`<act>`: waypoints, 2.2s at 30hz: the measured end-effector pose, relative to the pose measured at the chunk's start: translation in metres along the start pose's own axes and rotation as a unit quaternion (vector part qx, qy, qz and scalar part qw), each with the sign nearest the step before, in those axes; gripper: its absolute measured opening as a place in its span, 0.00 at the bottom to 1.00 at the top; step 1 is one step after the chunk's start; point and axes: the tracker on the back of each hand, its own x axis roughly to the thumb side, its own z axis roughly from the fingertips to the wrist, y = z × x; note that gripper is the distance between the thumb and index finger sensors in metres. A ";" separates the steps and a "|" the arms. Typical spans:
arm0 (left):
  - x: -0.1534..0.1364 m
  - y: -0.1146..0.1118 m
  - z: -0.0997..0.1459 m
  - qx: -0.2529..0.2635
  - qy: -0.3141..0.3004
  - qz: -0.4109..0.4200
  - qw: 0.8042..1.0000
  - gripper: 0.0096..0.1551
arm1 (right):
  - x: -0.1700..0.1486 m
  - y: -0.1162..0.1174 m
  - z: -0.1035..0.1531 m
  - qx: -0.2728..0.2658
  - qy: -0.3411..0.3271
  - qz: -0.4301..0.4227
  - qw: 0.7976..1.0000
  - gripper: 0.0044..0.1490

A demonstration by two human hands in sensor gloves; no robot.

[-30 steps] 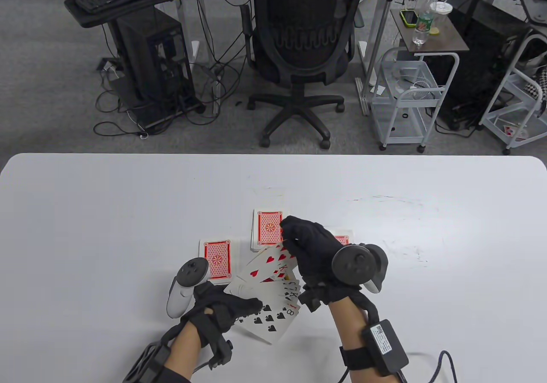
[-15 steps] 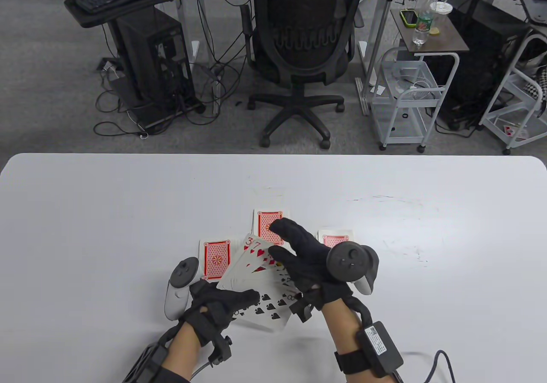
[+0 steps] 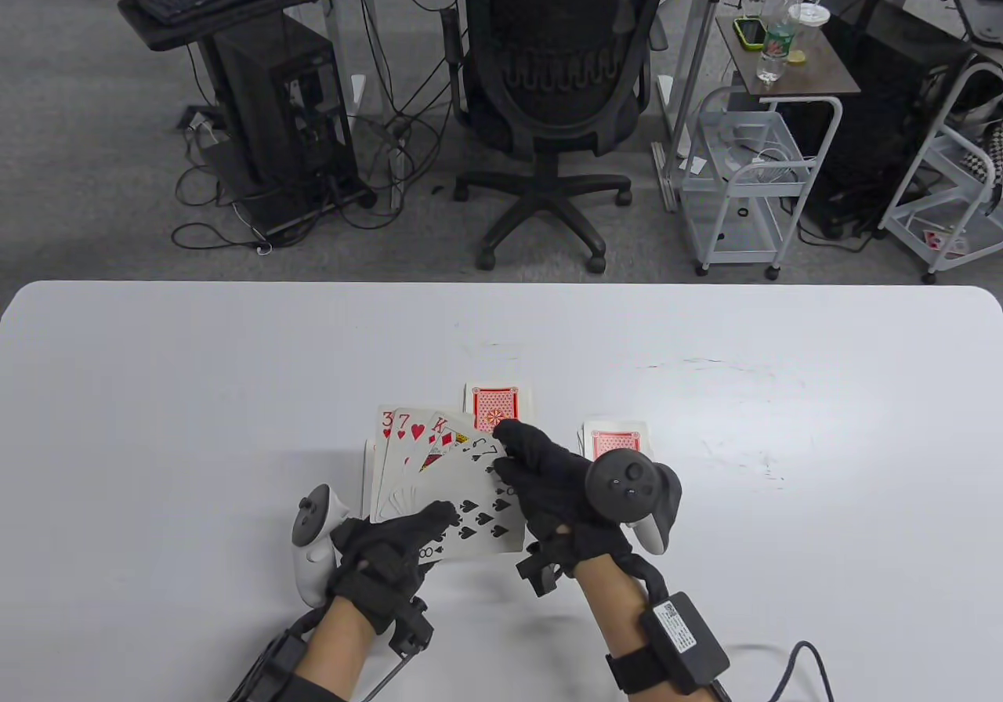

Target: Four-player card dealing with fan arrangement

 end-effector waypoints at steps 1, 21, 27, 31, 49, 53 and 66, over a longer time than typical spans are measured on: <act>-0.001 0.001 0.001 0.007 0.003 0.012 1.000 0.33 | 0.003 0.002 0.001 -0.005 -0.024 0.027 0.999 0.33; 0.001 0.003 0.003 0.025 0.007 -0.024 0.999 0.33 | 0.013 0.010 0.006 -0.025 -0.074 0.034 0.996 0.32; 0.001 -0.004 0.000 -0.005 0.006 -0.049 0.999 0.33 | 0.012 -0.001 0.003 -0.031 -0.069 0.072 0.995 0.26; 0.000 -0.005 -0.002 -0.020 0.017 -0.067 0.997 0.33 | 0.009 -0.007 0.000 -0.026 -0.053 0.076 0.995 0.27; -0.007 -0.022 -0.010 -0.127 0.076 -0.163 0.975 0.33 | 0.005 -0.075 -0.008 -0.140 -0.089 0.002 0.986 0.26; -0.010 -0.026 -0.011 -0.144 0.090 -0.178 0.969 0.33 | 0.009 -0.082 -0.006 -0.160 -0.102 0.007 0.982 0.26; -0.008 -0.022 -0.011 -0.134 0.091 -0.163 0.973 0.33 | 0.008 -0.058 -0.010 -0.075 -0.100 -0.009 0.992 0.24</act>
